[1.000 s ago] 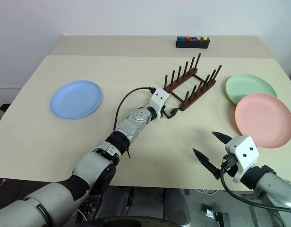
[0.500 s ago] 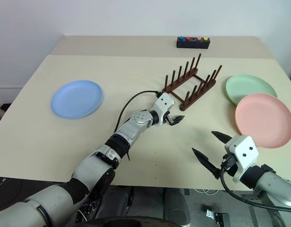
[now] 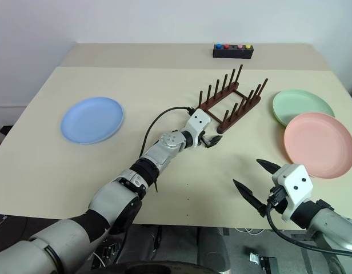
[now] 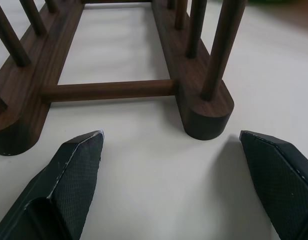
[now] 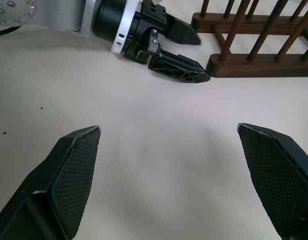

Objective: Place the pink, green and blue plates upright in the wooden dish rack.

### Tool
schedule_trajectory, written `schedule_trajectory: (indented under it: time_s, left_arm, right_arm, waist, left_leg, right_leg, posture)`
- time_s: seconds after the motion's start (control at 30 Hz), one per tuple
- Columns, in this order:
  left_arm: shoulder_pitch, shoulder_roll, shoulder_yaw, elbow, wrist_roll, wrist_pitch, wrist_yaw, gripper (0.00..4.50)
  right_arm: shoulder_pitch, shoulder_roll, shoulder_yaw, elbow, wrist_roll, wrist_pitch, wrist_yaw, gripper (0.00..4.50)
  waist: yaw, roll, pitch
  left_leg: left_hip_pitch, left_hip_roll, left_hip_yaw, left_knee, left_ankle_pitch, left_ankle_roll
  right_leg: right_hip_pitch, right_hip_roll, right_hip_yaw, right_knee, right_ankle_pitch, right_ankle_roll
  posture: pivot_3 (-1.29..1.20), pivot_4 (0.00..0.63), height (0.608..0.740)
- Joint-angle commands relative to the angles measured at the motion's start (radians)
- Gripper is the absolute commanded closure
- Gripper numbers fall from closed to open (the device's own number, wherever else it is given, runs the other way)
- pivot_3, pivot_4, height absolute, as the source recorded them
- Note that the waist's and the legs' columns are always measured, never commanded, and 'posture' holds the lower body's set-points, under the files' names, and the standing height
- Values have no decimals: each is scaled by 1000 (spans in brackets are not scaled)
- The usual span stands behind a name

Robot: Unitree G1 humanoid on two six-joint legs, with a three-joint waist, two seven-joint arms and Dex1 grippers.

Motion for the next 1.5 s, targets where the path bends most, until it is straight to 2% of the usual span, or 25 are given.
schedule_trajectory:
  time_s: [0.03,0.1,0.33,0.37,0.5,0.57,0.6,0.8,1.03,1.27,1.5]
  left_arm:
    - [-21,-169,7,35,-15,10,-19,275]
    - [-24,-170,14,37,-22,6,-24,839]
    - [-11,-155,2,25,-9,-4,-25,4172]
    - [-2,-145,-5,7,-6,-5,-35,4490]
    - [31,-107,-1,-48,-28,6,-84,4490]
    - [38,-86,9,-55,-30,12,-74,4012]
    - [38,-76,13,-54,-26,13,-65,3662]
    - [35,-53,28,-69,-33,6,-88,781]
    - [27,-60,18,-73,-12,3,-98,781]
    - [-39,-76,33,26,15,-15,12,781]
    - [-95,-110,49,105,1,-48,16,781]
  right_arm:
    - [-8,-9,-1,-28,0,-11,-1,0]
    - [-12,-11,2,-27,-2,-9,-2,0]
    - [-14,-11,7,-27,-7,-10,-1,0]
    - [-14,-11,7,-27,-7,-11,-1,0]
    - [-18,-9,8,-26,-9,-11,-2,0]
    - [-18,-7,9,-24,-12,-13,-1,0]
    - [-19,-6,10,-22,-14,-13,0,0]
    - [-38,-9,22,-10,-18,-13,2,0]
    - [-45,-6,29,-4,-25,-17,1,0]
    - [-40,1,27,-5,-33,-23,-5,0]
    - [-32,7,25,-9,-37,-27,-8,0]
  waist:
    - [0,0,0]
    - [0,0,0]
    - [1,0,0]
    - [1,0,0]
    - [0,1,0]
    - [-1,1,-1]
    - [-2,2,-1]
    - [-1,2,-1]
    - [-1,2,-1]
    - [-1,2,-1]
    - [-1,2,-1]
  left_leg:
    - [0,0,0,0,0,0]
    - [0,0,0,0,0,0]
    - [0,0,0,0,0,0]
    - [0,0,0,0,0,0]
    - [0,0,0,0,0,0]
    - [-1,0,0,0,0,0]
    - [-1,0,0,0,0,0]
    - [-1,0,0,0,0,0]
    - [-2,0,0,0,0,0]
    - [-1,0,0,0,0,0]
    - [-1,0,0,0,0,0]
  right_leg:
    - [0,0,0,0,0,0]
    - [0,0,0,0,0,0]
    - [0,0,0,0,0,0]
    - [0,0,0,0,0,0]
    - [0,0,0,0,0,0]
    - [-1,0,0,0,0,0]
    - [-1,0,0,0,0,0]
    - [-1,0,0,0,0,0]
    - [-2,0,0,0,0,0]
    - [-2,0,0,0,0,0]
    - [-1,0,0,0,0,0]
  posture:
    - [0,150,740]
    - [0,150,740]
    - [0,150,740]
    - [0,150,740]
    - [0,150,740]
    - [0,150,740]
    - [0,150,740]
    - [0,150,740]
    - [0,150,740]
    - [0,150,740]
    - [0,150,740]
